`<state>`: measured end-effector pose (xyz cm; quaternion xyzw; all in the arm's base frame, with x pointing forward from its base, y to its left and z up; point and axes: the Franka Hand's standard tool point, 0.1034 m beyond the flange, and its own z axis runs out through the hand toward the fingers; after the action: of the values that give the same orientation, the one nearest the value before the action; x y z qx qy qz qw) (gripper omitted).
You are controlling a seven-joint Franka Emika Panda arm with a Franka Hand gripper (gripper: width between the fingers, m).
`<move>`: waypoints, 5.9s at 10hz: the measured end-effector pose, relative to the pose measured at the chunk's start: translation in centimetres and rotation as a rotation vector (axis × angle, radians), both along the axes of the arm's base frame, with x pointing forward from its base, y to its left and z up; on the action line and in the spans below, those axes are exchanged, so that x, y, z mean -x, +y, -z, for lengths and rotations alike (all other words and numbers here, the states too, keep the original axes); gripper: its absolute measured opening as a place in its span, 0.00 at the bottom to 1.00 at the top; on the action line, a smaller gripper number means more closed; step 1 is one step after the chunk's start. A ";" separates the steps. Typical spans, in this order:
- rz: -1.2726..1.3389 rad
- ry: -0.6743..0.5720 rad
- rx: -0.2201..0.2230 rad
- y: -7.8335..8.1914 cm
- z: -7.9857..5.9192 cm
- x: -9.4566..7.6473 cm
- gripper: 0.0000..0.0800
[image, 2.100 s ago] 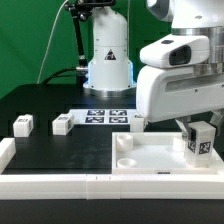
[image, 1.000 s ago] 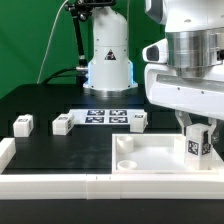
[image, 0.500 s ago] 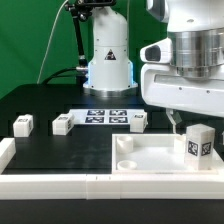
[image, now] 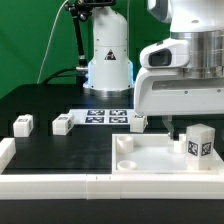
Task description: Assemble one leg
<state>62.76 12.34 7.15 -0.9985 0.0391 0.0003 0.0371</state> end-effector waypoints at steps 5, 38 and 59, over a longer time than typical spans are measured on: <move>-0.464 -0.029 0.019 -0.7 0.1 0.0 0.81; -0.501 -0.040 0.025 -0.2 0.0 -0.1 0.81; 0.599 -0.003 0.026 -2.3 0.2 -0.2 0.37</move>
Offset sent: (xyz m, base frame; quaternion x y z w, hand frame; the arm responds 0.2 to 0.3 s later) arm 0.0057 -0.0031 -0.0006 -0.0036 -0.0167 -0.2643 0.9643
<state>62.97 10.07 7.00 -0.9429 0.3320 -0.0126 0.0230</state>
